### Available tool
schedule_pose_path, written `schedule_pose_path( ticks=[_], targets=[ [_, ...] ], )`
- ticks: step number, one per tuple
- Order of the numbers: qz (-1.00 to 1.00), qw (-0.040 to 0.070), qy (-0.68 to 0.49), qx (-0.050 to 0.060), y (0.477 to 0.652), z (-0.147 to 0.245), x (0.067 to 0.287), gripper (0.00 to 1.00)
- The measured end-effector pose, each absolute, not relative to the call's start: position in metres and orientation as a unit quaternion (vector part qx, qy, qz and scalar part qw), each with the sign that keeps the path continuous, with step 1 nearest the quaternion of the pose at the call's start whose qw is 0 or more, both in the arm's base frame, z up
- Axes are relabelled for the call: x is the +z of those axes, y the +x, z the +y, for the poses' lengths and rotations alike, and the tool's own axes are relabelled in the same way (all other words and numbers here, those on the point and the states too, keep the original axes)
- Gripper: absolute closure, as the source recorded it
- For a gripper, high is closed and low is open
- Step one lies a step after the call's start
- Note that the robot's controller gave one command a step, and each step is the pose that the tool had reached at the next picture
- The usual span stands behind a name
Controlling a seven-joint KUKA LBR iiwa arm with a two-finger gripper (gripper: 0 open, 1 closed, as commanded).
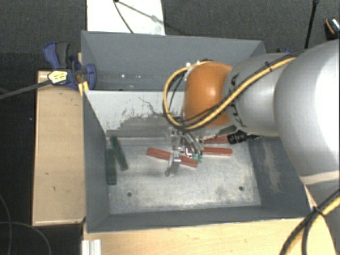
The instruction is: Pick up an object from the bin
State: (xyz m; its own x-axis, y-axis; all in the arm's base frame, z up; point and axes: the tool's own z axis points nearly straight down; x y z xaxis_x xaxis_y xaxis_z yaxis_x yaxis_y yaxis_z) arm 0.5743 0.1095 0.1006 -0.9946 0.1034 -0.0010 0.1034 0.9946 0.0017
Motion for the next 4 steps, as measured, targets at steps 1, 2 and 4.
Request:
schedule_pose_path(
  ticks=[1,2,4],
  targets=[
    [0.993,-0.002,0.120,0.000,0.573,0.101,0.070,0.00],
    [0.993,-0.001,0.120,0.000,0.573,0.101,0.070,0.00],
    [0.993,0.003,0.119,0.001,0.575,0.101,0.102,1.00]
  ],
)
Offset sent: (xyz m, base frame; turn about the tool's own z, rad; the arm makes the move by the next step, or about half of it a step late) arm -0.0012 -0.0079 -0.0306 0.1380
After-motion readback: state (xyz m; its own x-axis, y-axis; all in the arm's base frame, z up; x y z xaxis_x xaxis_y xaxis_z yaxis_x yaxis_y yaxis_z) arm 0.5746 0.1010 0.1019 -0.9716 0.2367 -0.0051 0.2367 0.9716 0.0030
